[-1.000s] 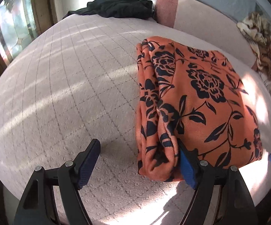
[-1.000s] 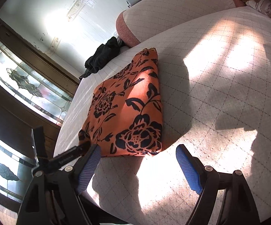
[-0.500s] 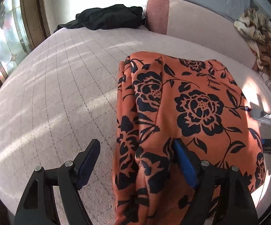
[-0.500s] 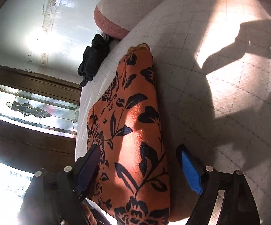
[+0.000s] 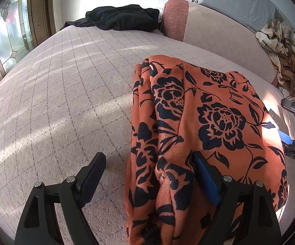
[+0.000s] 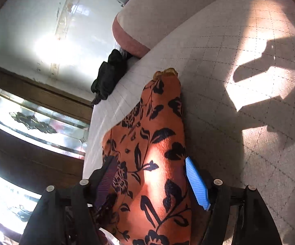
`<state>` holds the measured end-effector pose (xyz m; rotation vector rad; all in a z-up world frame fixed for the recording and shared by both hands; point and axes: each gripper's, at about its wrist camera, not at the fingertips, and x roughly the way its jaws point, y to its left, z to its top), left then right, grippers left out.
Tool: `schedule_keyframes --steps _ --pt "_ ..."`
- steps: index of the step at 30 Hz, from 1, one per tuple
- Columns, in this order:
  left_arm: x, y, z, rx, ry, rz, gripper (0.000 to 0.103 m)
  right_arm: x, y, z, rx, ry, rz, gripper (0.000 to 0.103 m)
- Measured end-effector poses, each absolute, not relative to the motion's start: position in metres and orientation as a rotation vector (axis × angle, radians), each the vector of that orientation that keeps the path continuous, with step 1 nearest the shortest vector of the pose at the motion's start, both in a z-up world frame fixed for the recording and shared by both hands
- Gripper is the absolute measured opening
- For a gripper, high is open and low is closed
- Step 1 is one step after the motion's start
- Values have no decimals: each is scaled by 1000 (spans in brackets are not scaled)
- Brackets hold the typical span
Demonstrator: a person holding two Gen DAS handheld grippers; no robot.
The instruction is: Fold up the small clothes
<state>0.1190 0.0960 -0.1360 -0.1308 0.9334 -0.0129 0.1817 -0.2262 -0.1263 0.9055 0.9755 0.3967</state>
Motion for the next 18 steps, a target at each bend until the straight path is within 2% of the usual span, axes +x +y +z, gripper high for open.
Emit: schedule_keyframes --steps 2,3,4,7,10,11,13,18 --pt "119 96 -136 -126 935 -13 87 202 -227 -147 959 1042 349 73" --pt "119 95 -136 -128 935 -12 87 211 -222 -157 963 1089 371 64" --pt "118 97 -136 -129 936 -11 87 216 -211 -157 919 1118 402 29" --pt "122 98 -137 -137 938 -11 88 207 -196 -124 738 1048 388 29" --pt "122 97 -137 -123 934 -7 88 201 -202 -130 687 1081 276 39" --pt "121 96 -136 -122 934 -7 88 194 -203 -129 688 1062 282 57" --pt "120 98 -133 -142 943 -9 88 177 -204 -124 692 1022 304 86" --pt "109 105 -109 -157 909 -11 87 148 -198 -117 648 1010 339 86"
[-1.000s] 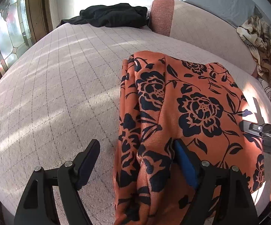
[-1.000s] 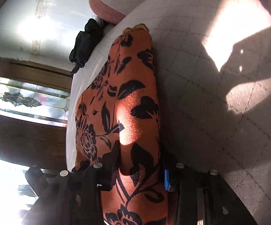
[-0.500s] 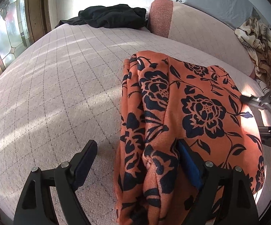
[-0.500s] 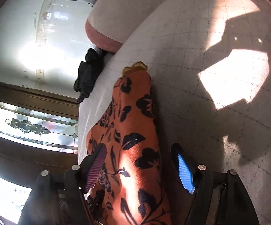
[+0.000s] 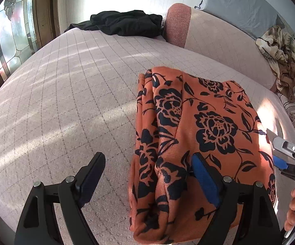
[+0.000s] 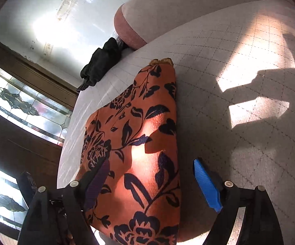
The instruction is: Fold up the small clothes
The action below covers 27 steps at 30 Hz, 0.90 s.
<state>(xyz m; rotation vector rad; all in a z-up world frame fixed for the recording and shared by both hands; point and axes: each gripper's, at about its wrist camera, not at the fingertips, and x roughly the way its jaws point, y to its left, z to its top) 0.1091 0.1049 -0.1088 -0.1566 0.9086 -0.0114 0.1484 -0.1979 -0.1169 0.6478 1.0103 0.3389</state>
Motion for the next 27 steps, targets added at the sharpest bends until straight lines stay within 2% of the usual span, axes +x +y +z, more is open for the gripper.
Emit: schedule_keyframes --steps 6,10,13,14,15,16,17,19,27 --pt "119 128 -93 -272 889 -69 87 141 -198 -115 627 1009 361 86" --pt "142 147 -118 -428 953 -131 87 159 -195 -115 623 998 373 86" --pt "155 145 -141 -443 1019 -144 87 179 -188 -130 645 1048 390 86" --pt "154 137 -139 -384 1000 -161 81 186 -179 -137 652 1096 429 77" --pt "155 128 -137 -336 1004 -204 62 189 -168 -140 619 1130 456 67" --pt "157 122 -138 -343 1024 -256 30 189 -158 -136 531 1125 441 61" --pt "157 120 -134 -344 1018 -238 28 188 -153 -131 484 1113 447 49" --pt "159 113 -127 -323 1004 -236 26 187 -159 -121 490 1093 456 37" --pt "184 38 -72 -300 891 -360 24 182 -225 -55 457 930 415 34"
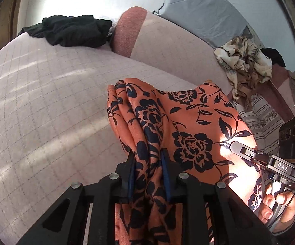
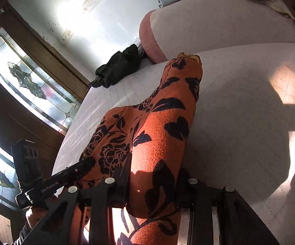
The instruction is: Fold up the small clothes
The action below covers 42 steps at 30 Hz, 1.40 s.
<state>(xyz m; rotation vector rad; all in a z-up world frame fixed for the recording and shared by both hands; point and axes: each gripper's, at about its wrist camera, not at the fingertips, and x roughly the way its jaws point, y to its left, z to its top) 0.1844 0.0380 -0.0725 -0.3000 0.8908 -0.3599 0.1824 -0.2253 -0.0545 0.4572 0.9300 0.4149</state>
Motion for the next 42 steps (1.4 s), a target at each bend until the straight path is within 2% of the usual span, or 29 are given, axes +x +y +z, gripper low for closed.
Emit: schedule_keyframes --steps 3,4,5,6,7,9,10,13,15,17,19,22,25,30,32,42 --pt "207 4 -88 -278 925 -346 30 187 -267 -58 502 911 370 34" --pt "213 -7 -100 -256 963 -330 36 191 -278 -67 514 931 347 36" --pt "224 -16 -119 -224 1021 -302 42 192 -289 -79 534 948 295 41" --pt "224 -21 -133 -199 1063 -285 42 191 -298 -93 539 968 214 44" --pt "220 -19 -139 -204 1063 -300 49 188 -305 -108 532 1013 145 58" --pt "207 -12 -132 -185 1020 -274 56 175 -315 -125 573 1046 100 64" --pt "200 -9 -124 -169 996 -258 57 166 -317 -122 590 1017 104 67" --pt "176 -2 -101 -138 915 -243 57 147 -310 -90 520 907 84 67" --pt "166 -3 -94 -113 875 -250 61 139 -304 -65 515 825 132 71" --pt "165 -12 -104 -73 895 -249 65 142 -292 -49 507 775 207 81" --pt "177 -24 -127 -16 979 -217 66 156 -278 -57 533 799 274 89" --pt "172 -23 -130 -32 978 -201 67 183 -268 -110 616 1009 221 88" --pt "152 -20 -104 18 894 -176 70 165 -263 -77 566 904 245 88" --pt "112 -12 -71 25 805 -131 87 107 -246 -35 379 827 182 91" --pt "95 -12 -61 34 781 -127 89 82 -240 -33 325 828 148 98" --pt "35 -20 -31 49 725 -96 90 0 -215 -51 230 863 49 103"
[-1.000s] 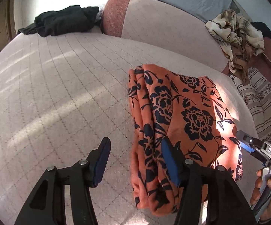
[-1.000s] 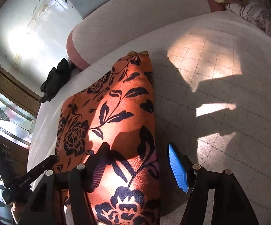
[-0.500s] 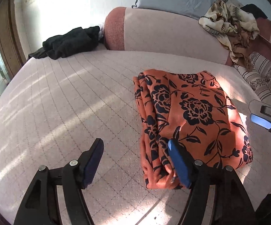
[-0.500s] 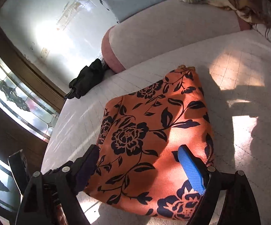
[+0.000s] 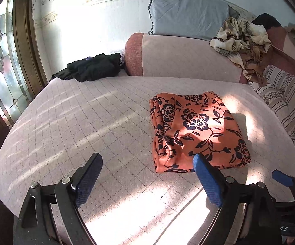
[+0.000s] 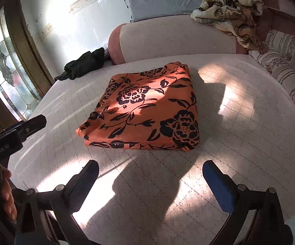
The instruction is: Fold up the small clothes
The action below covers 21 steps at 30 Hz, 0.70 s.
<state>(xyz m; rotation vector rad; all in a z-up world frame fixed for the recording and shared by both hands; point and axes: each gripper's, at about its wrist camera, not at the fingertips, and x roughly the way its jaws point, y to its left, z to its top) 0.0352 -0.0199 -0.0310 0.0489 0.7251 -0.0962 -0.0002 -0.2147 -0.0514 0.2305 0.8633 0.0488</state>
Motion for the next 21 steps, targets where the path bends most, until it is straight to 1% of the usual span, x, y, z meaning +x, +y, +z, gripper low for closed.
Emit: schedule_keyframes --steps 8,21 --pt "5 -33 -12 60 686 -101 91 -17 -213 -21 163 800 -39 103" --pt "-8 -32 -7 60 675 -63 91 -25 -213 -4 102 781 -135 103"
